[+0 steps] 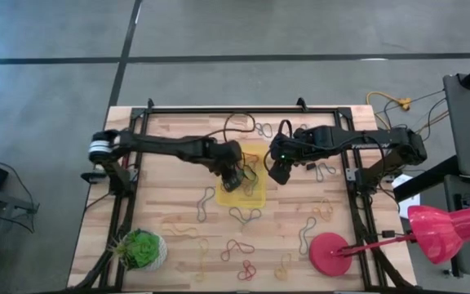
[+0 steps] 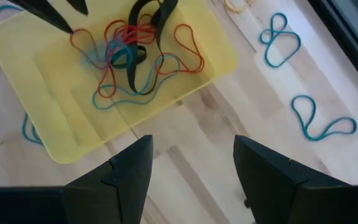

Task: Pick and place rubber bands into bin
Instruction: Put the blue rubber band into the yellow bin, then put the black rubber band into the yellow bin

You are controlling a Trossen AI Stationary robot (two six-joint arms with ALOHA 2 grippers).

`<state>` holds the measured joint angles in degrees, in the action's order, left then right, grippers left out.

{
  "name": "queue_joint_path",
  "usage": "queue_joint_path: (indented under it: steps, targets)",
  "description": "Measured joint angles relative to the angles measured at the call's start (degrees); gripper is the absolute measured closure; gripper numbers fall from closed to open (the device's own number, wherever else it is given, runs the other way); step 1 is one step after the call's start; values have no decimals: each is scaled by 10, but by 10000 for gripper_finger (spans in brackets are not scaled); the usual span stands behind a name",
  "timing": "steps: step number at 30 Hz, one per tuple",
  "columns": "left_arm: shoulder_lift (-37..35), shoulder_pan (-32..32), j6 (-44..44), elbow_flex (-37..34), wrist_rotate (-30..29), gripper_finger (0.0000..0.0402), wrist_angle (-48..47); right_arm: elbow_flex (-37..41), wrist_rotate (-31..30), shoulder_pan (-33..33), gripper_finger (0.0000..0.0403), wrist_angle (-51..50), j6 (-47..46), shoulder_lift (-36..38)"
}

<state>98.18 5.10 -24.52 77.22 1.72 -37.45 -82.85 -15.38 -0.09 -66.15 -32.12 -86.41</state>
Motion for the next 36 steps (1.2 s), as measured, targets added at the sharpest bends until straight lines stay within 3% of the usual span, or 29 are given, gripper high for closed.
queue_joint_path:
  steps: [7,13,17,21,25,28,32,36]
  targets:
    - [-59,-15,58,41,-4,227,-55,7,-16,5,193,1,24,0]
    - [-140,-15,73,-63,-20,222,-184,10,-18,5,193,6,39,0]
    - [-188,-24,57,-190,40,222,-60,17,-28,5,193,12,39,0]
    - [-208,-25,-22,-279,47,222,66,25,-28,5,193,6,39,0]
    - [-237,-28,-51,-295,47,222,66,71,-27,7,193,-42,46,6]
    - [-266,-31,-52,-297,37,222,66,152,24,-15,193,-36,48,29]
    - [-304,-30,-53,-297,2,222,77,263,49,-64,193,-1,-25,75]
    - [-329,-30,-53,-298,-15,222,98,311,52,-107,193,28,-114,105]
